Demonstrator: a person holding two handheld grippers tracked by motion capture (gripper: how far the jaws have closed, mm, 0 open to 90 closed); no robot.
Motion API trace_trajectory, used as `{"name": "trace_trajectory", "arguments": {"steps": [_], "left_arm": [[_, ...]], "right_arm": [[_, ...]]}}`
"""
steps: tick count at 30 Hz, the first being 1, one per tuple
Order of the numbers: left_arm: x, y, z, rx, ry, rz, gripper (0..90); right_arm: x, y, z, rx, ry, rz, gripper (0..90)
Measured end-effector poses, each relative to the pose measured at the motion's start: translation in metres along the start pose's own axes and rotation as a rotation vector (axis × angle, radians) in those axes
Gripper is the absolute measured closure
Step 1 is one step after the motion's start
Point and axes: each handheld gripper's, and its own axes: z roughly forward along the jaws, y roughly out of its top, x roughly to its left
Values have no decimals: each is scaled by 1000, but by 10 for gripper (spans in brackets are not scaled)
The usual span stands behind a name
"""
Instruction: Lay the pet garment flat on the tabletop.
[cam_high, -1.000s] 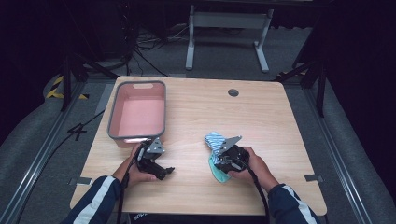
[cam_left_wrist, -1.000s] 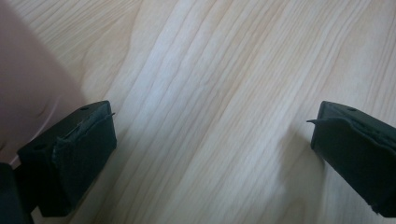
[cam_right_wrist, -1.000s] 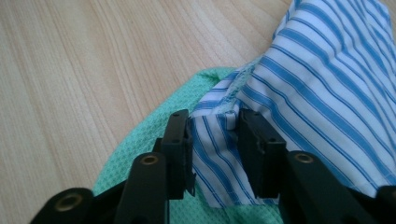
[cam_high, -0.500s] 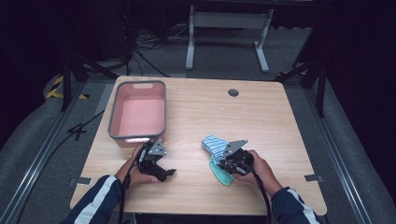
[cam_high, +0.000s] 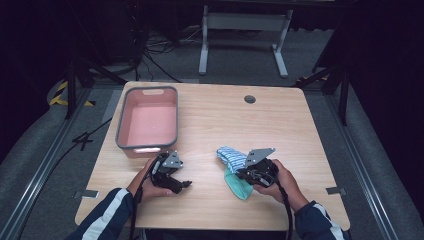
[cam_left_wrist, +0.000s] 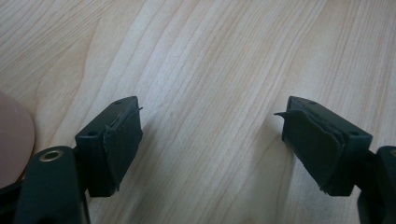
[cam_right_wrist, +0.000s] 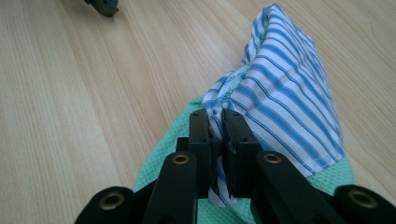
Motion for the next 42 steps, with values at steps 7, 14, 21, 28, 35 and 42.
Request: {"name": "trace_trajectory", "arguments": {"steps": [7,14,21,28,35,42], "left_arm": [[-7,19,5,5,67,58,247],[-14,49,18,-27,94,110,261],[-21,74,40,-5,129,175,259],[-17,88,54,-8,115,188,257],[-10,101,64,-36,108,185,276],[-9,111,67,-59,116,205,447]], "right_arm": [[-1,2,-9,-20,-21,-4,832],[-1,4,-19,-34,-32,-11,835],[-1,4,-27,-34,-33,-30,837],[0,3,-34,-47,-47,-38,839],[-1,2,-41,-66,-62,-45,841],[-8,-1,-48,-96,-70,-29,841]]}}
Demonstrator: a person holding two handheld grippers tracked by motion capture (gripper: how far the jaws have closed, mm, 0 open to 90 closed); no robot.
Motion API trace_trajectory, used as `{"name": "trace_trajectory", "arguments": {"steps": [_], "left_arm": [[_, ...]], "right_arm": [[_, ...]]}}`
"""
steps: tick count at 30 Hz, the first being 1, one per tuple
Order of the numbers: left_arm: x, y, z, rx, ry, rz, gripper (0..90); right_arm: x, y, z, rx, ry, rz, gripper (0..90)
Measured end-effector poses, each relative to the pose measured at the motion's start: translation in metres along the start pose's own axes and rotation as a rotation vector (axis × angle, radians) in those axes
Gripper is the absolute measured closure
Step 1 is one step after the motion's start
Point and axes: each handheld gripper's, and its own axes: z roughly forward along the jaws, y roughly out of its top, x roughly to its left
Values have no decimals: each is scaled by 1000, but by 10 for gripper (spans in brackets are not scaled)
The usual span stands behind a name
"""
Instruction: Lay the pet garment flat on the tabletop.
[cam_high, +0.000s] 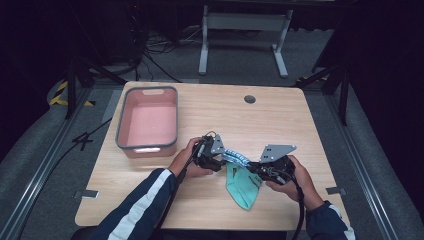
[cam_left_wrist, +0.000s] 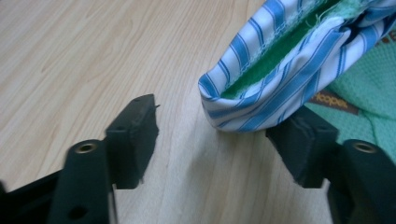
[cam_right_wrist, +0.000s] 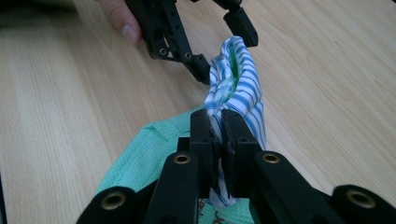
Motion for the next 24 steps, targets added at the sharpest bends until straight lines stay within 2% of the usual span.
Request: {"name": "trace_trajectory", "arguments": {"steps": [1,2,3,4,6,8,9,10,11,17,24], "left_arm": [[1,2,0,3,7,11,497],[1,3,1,3,1,2,520],[1,5,1,-2,7,16,572],[2,6,1,-6,8,22,661],[3,7,3,7,7,30,755],[3,9,5,7,1,18,814],[4,10,6,6,7,24,848],[6,11,7,-4,-7,16,870],[7,12,8,-2,-8,2,878],[9,19,12,13,14,18,888],[13,22,21,40,26,-22,891]], "right_arm": [[-1,-1,-1,-4,-2,0,841],[-3,-1,-2,-8,-8,6,841],[-5,-2,-2,-11,-9,15,841],[-7,-3,-4,-15,-18,20,841],[-11,-5,-5,-22,-28,27,841],[-15,-8,-6,-27,-43,40,842],[-17,-9,-6,-27,-49,50,842],[-19,-11,-6,-28,-51,56,842],[-21,-12,-6,-28,-56,62,843],[-35,-20,-7,-52,-116,104,842],[-54,-30,5,-74,-187,155,842]]}}
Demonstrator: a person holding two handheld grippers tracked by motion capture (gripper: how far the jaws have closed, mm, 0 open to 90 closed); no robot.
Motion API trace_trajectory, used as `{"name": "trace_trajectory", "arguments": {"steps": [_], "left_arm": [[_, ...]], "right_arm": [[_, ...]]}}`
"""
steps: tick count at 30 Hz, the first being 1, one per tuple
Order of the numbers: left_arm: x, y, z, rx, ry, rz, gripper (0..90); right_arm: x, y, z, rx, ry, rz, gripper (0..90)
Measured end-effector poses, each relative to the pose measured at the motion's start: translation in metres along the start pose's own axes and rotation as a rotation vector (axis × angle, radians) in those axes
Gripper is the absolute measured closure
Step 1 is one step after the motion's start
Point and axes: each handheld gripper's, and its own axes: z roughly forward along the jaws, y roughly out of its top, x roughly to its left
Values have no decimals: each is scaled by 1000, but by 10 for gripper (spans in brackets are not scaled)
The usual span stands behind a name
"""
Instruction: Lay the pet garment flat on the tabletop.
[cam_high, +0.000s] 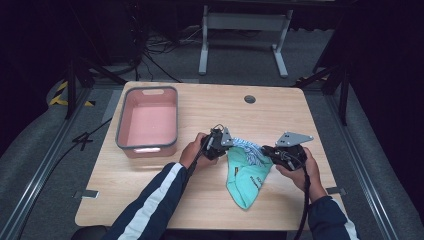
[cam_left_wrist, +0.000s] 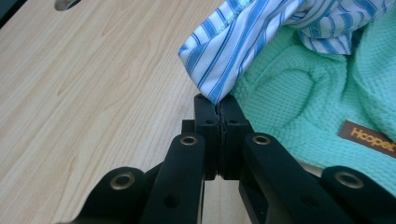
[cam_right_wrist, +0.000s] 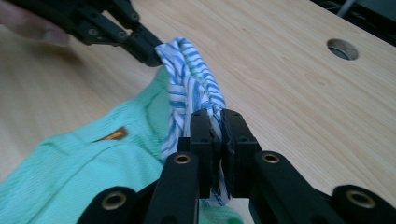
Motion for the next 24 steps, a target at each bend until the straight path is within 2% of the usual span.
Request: {"name": "trace_trajectory", "arguments": {"steps": [4,8,16,17,19,21,22,24], "left_arm": [[4,0,5,8,-9,-26,894],[4,1,9,17,-7,-27,894],[4,4,18,40,2,-24,894],[4,4,18,47,2,-24,894],[5,4,20,51,3,-27,893],[5,4,23,54,15,-42,893],[6,4,23,58,14,-39,893],[6,3,24,68,20,-46,890]], "right_arm": [[-7,-3,10,4,-36,24,841],[-15,-5,20,5,-79,37,840],[-26,-9,38,45,-120,35,836],[-26,-10,39,46,-123,39,829],[-29,-11,43,53,-157,41,784],[-32,-14,46,58,-164,64,736],[-33,-15,46,68,-183,70,726],[-35,-17,46,69,-176,77,718]]}}
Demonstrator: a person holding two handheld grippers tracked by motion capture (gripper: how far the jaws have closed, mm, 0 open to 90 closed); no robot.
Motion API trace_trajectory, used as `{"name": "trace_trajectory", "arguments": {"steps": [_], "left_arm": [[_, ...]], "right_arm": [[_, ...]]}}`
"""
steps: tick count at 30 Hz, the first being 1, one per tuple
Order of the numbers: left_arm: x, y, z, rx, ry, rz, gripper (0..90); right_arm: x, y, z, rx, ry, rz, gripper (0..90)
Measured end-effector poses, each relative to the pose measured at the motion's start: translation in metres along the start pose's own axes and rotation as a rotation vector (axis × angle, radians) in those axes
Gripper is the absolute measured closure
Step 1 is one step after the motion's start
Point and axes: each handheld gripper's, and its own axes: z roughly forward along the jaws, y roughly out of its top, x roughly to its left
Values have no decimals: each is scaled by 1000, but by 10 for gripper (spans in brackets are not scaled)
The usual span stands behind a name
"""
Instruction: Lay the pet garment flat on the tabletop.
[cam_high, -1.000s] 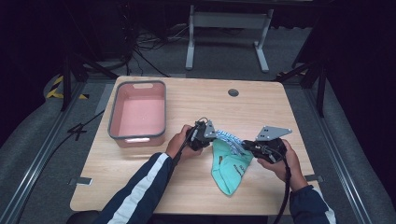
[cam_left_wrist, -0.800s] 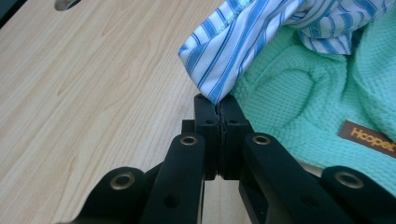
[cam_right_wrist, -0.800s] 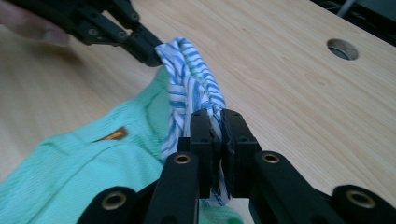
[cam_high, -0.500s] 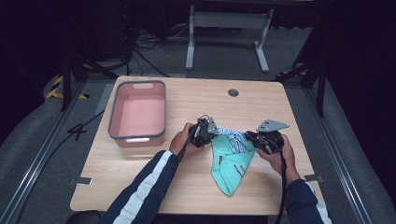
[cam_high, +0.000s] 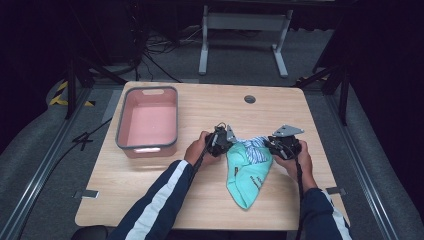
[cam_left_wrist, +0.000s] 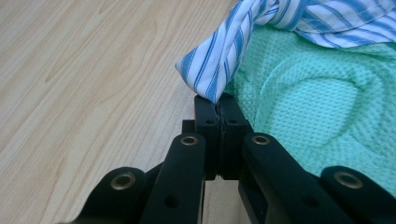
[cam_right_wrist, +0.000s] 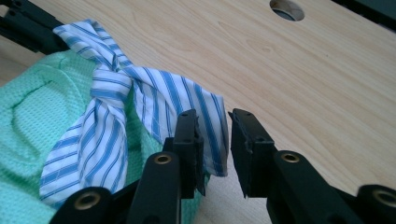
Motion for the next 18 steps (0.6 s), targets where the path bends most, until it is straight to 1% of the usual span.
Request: {"name": "trace_trajectory", "arguments": {"steps": [1,3,4,5,6,8,9,10,11,12,13,14,15,16,17,18], "left_arm": [[1,-1,0,7,-2,-2,889],[3,-2,-1,1,3,-21,863],[4,-3,-1,-3,2,-22,841],[4,-3,-2,-8,19,-35,805],[5,-3,-5,-11,21,-44,763],[4,-3,-9,-26,20,-45,749],[3,-3,-11,-37,4,-43,739],[3,-3,-11,-37,4,-43,743],[1,-3,-13,-38,-20,-24,743],[-2,-2,-15,-41,-28,-10,769],[-5,-2,-15,-47,-50,4,769],[-10,-2,-15,-51,-77,18,779],[-10,-2,-15,-51,-77,18,780],[-15,-2,-13,-47,-86,25,780],[-15,-2,-13,-47,-86,25,780],[-16,-2,-12,-41,-99,27,780]], "right_arm": [[-1,-1,-1,1,-4,7,716],[-3,-2,-4,-2,-1,17,717],[-4,-3,-5,0,5,11,717],[-4,-3,-6,1,4,13,717],[-5,-4,-7,4,5,14,725],[-5,-6,-10,3,23,21,733],[-6,-7,-11,2,25,12,752],[-4,-8,-13,3,38,0,770],[-4,-8,-13,3,38,0,770],[-2,-11,-16,16,59,-30,812],[-2,-11,-16,16,59,-30,812],[0,-14,-16,33,87,-46,837],[1,-15,-15,39,93,-48,841],[1,-16,-13,50,99,-51,842],[1,-16,-13,50,99,-51,842],[2,-17,-11,58,105,-47,841]]}}
